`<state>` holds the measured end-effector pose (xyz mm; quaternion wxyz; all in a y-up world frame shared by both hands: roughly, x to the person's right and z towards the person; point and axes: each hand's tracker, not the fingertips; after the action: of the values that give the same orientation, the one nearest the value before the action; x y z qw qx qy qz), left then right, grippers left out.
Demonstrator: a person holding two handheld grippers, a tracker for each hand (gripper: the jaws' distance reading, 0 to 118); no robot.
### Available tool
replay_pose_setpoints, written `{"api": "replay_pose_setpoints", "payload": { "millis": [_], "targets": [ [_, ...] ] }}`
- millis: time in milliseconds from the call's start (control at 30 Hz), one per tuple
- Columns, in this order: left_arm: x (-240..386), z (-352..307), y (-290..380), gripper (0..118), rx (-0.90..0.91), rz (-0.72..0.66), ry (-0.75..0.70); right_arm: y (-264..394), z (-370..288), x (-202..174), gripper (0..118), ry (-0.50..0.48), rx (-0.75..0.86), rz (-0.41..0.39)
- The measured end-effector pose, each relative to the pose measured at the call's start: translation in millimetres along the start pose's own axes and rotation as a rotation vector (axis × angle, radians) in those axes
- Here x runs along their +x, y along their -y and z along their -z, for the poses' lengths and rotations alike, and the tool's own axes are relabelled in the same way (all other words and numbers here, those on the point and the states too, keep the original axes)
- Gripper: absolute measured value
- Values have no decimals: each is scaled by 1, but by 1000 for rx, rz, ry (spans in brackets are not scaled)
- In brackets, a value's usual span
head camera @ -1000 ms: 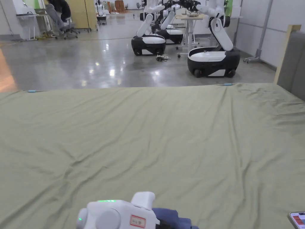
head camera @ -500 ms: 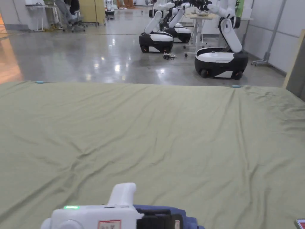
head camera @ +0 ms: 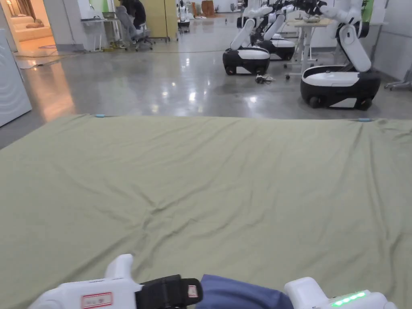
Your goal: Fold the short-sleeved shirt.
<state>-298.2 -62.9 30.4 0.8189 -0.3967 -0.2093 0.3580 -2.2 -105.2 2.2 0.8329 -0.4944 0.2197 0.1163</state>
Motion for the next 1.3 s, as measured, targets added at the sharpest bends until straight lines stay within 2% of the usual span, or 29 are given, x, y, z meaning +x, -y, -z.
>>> {"api": "replay_pose_setpoints", "payload": {
  "millis": [133,200,267,367,533,567,600,633,667,700,733,800,900,1000,1100,1167,1200,1233,1300],
  "targets": [
    [-13,47,-1,72,-149,-70,44,-1,3,5,0,-20,-3,27],
    [-12,64,4,68,-189,-101,45,1,5,14,0,-67,4,76],
    [-12,69,4,46,-177,-132,61,5,7,21,0,-96,19,109],
    [-6,72,11,23,-159,-110,15,15,4,20,0,-104,49,136],
    [-13,67,13,23,-132,-154,37,22,-1,14,0,-80,100,121],
    [-23,63,6,23,-118,-153,40,24,-15,12,0,-84,177,158],
    [-22,52,2,23,-87,-150,52,29,-32,12,0,-128,283,212],
    [-24,34,-7,23,-66,-162,97,31,-50,14,0,-234,373,281],
    [-26,10,-13,22,5,-161,122,30,-64,17,0,-327,388,336],
    [-11,-14,-17,23,35,-148,108,28,-72,18,0,-345,383,363],
    [-14,-37,-26,22,57,-111,65,29,-81,17,0,-336,410,366],
    [-28,-83,-43,22,127,-55,-37,31,-101,11,0,-297,427,308],
    [-70,-142,-74,22,180,-33,-200,44,-102,-1,0,-309,451,264],
    [-114,-181,-102,23,199,-80,-370,53,-110,-13,0,-319,480,260],
    [-164,-211,-124,23,281,-217,-383,55,-109,-17,0,-274,499,248],
    [-183,-214,-129,25,326,-203,-428,51,-108,-17,0,-247,476,247],
    [-191,-212,-132,30,307,-190,-481,51,-105,-15,0,-247,469,254],
    [-178,-198,-124,42,307,-174,-569,52,-103,-11,0,-252,461,266],
    [-185,-188,-125,58,323,-148,-700,52,-101,-4,0,-260,443,291]
  ]
}}
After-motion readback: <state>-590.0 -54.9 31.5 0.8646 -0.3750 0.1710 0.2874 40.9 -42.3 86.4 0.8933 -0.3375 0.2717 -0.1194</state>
